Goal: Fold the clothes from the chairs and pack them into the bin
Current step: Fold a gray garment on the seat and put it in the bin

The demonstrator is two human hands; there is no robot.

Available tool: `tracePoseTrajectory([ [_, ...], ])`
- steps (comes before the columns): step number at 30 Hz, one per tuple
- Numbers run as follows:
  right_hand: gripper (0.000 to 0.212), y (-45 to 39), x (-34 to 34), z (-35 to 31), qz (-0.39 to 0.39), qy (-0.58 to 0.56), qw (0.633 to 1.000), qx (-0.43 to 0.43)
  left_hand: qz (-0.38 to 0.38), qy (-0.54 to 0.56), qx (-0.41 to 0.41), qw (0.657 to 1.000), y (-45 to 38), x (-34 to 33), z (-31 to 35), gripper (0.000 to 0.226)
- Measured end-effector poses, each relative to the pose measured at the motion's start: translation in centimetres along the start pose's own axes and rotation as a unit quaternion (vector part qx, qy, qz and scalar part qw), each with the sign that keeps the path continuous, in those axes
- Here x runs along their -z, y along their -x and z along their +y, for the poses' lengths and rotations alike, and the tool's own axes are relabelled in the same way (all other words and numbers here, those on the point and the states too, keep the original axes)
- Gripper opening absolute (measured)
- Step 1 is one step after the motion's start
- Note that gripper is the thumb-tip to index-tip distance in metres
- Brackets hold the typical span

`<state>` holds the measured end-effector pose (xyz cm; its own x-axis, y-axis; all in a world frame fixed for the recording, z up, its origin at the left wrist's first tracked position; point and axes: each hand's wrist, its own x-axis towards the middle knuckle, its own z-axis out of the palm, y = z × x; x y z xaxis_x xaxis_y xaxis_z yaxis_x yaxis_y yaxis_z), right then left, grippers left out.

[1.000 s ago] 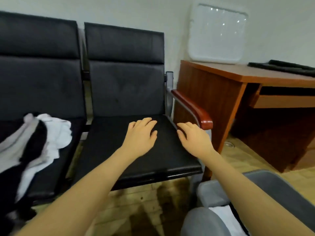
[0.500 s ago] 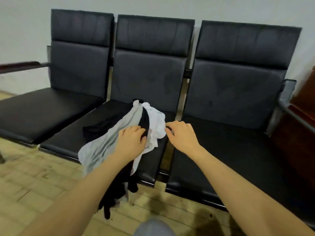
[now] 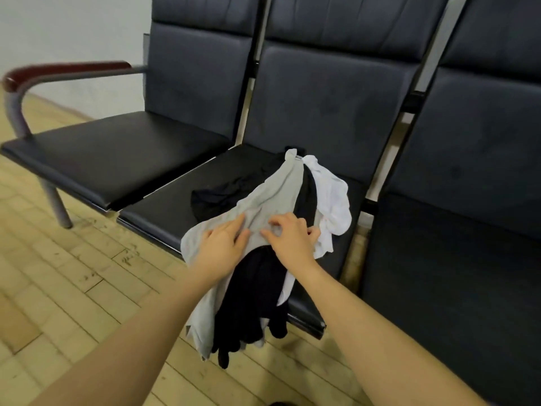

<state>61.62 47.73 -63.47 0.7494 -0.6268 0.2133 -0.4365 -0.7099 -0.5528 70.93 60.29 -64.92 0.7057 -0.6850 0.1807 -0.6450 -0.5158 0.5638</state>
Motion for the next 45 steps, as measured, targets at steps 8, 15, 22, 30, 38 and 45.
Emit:
tracePoseTrajectory([
  [8, 0.012, 0.2, 1.4, 0.0, 0.063, -0.052, 0.996, 0.020, 0.099, 0.046, -0.015, 0.994, -0.5, 1.2, 1.3, 0.038],
  [15, 0.013, 1.1, 7.7, -1.0, 0.125, -0.156, 0.977, 0.070, 0.173, 0.005, -0.152, 0.973, -1.3, 3.8, 4.2, 0.026],
  [22, 0.027, 1.8, 12.1, 2.1, 0.155, -0.194, 0.966, 0.074, 0.172, 0.116, -0.158, 0.966, -0.8, 4.0, 9.4, 0.014],
  [30, 0.014, 5.5, 16.4, 7.8, 0.143, -0.165, 0.974, 0.067, 0.099, 0.155, -0.272, 0.945, 1.7, -0.4, 15.2, 0.021],
  [38, 0.015, 7.2, 14.5, 11.7, 0.060, -0.156, 0.986, -0.015, 0.108, -0.045, -0.101, 0.988, 1.7, -2.4, 9.2, 0.034],
  [45, 0.011, 6.9, 12.3, 10.5, 0.053, -0.158, 0.985, -0.043, 0.039, -0.014, -0.091, 0.995, 2.3, -1.9, 3.7, 0.016],
])
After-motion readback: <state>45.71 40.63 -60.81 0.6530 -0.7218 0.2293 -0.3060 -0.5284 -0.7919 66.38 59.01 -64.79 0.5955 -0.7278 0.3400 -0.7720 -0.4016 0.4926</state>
